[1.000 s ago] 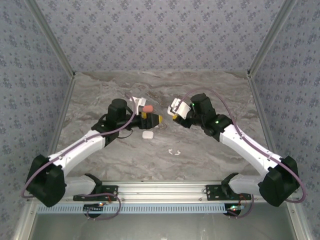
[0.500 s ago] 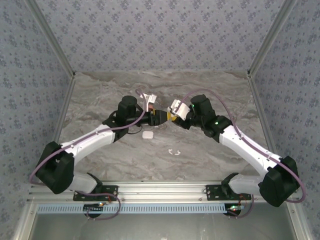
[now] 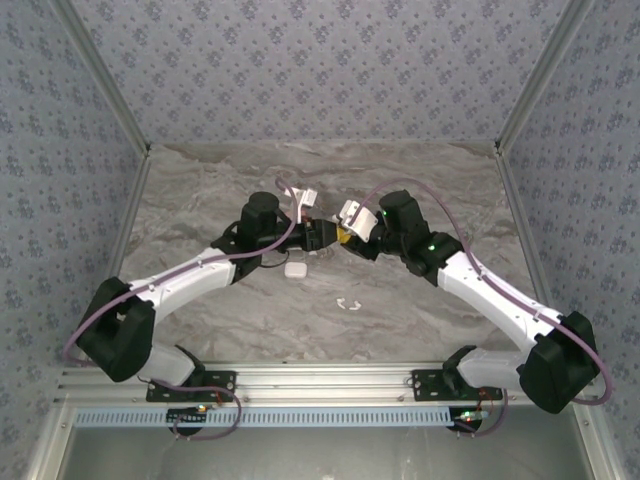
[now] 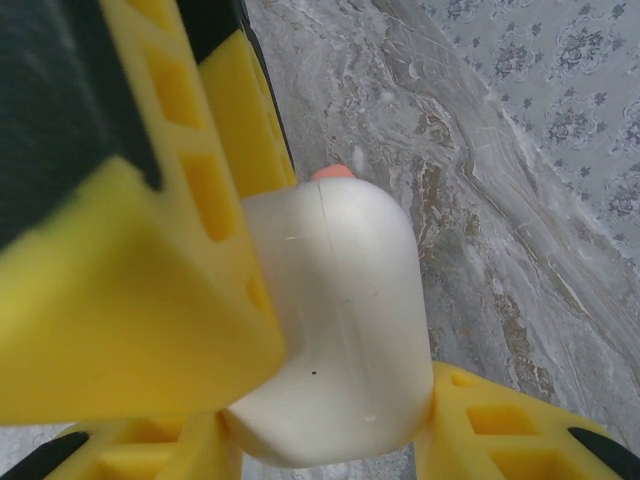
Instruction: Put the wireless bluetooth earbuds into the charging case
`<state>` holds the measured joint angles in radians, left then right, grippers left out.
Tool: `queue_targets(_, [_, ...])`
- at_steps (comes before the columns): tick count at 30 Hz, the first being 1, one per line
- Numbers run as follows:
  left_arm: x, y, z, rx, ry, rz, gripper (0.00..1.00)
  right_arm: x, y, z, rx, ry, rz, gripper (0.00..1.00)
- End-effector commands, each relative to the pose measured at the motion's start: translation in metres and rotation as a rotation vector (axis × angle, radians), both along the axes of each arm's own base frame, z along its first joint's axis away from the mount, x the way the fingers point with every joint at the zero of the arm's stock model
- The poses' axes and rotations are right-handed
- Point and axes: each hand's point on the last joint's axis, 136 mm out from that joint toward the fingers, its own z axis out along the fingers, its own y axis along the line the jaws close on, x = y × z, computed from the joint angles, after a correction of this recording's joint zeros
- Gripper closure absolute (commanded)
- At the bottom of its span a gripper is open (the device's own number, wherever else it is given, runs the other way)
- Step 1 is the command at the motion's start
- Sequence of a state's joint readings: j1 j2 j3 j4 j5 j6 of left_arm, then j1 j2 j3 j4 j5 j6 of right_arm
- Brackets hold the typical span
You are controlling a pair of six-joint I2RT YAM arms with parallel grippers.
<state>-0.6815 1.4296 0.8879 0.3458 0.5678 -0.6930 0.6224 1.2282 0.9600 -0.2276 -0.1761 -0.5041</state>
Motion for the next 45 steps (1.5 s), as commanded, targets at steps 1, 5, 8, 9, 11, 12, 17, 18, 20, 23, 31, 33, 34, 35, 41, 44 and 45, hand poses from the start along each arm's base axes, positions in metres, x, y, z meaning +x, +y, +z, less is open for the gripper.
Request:
queue_targets(1, [0.003, -0.008, 0.018, -0.042, -0.046, -0.006, 0.60, -0.005, 0.006, 0.004, 0.033, 0.009, 0.018, 0.57])
queue_targets(5, [0.002, -0.009, 0.018, -0.040, -0.046, -0.010, 0.70, -0.005, 0.006, 0.004, 0.038, 0.014, 0.018, 0.55])
queue_targets(8, [0.002, -0.007, 0.018, -0.033, -0.051, -0.006, 0.75, -0.003, 0.003, 0.006, 0.049, 0.029, -0.003, 0.52])
queue_targets(9, [0.002, -0.007, 0.018, -0.031, -0.054, -0.005, 0.76, -0.003, 0.002, 0.006, 0.057, 0.036, -0.007, 0.49])
queue_targets(11, [0.001, -0.005, 0.020, -0.024, -0.068, 0.000, 0.78, -0.001, -0.003, 0.013, 0.094, 0.047, -0.025, 0.38])
queue_targets(12, [0.001, -0.004, 0.020, -0.020, -0.075, 0.002, 0.78, -0.001, -0.006, 0.016, 0.113, 0.047, -0.033, 0.33])
queue_targets(17, [-0.002, 0.000, 0.031, -0.020, -0.173, 0.000, 0.80, -0.006, -0.020, 0.038, 0.263, 0.046, -0.049, 0.01])
queue_targets(18, [-0.002, 0.002, 0.033, -0.023, -0.203, 0.001, 0.80, -0.007, -0.023, 0.042, 0.298, 0.049, -0.047, 0.00])
queue_targets(20, [-0.004, 0.004, 0.042, -0.031, -0.292, -0.003, 0.81, -0.009, -0.032, 0.055, 0.399, 0.057, -0.062, 0.00])
queue_targets(23, [-0.006, 0.008, 0.057, -0.021, -0.423, -0.002, 0.84, -0.007, -0.047, 0.074, 0.562, 0.069, -0.102, 0.00])
queue_targets(31, [-0.027, 0.010, 0.097, -0.034, -0.710, -0.075, 0.89, -0.004, -0.057, 0.115, 0.759, 0.099, -0.132, 0.00])
queue_targets(33, [-0.029, 0.010, 0.104, -0.034, -0.739, -0.086, 0.90, -0.003, -0.055, 0.120, 0.768, 0.100, -0.119, 0.00])
queue_targets(34, [-0.030, 0.010, 0.106, -0.034, -0.746, -0.094, 0.90, -0.003, -0.053, 0.122, 0.766, 0.100, -0.107, 0.00])
queue_targets(35, [-0.032, 0.009, 0.108, -0.037, -0.753, -0.102, 0.90, -0.002, -0.051, 0.121, 0.760, 0.105, -0.100, 0.00])
queue_targets(41, [-0.035, 0.006, 0.112, -0.044, -0.758, -0.120, 0.93, -0.002, -0.031, 0.116, 0.709, 0.125, -0.033, 0.00])
queue_targets(44, [-0.035, 0.005, 0.112, -0.043, -0.757, -0.120, 0.94, 0.000, -0.024, 0.112, 0.692, 0.132, -0.023, 0.00])
queue_targets(45, [-0.035, 0.004, 0.112, -0.043, -0.757, -0.122, 0.94, 0.001, -0.024, 0.112, 0.693, 0.133, -0.024, 0.00])
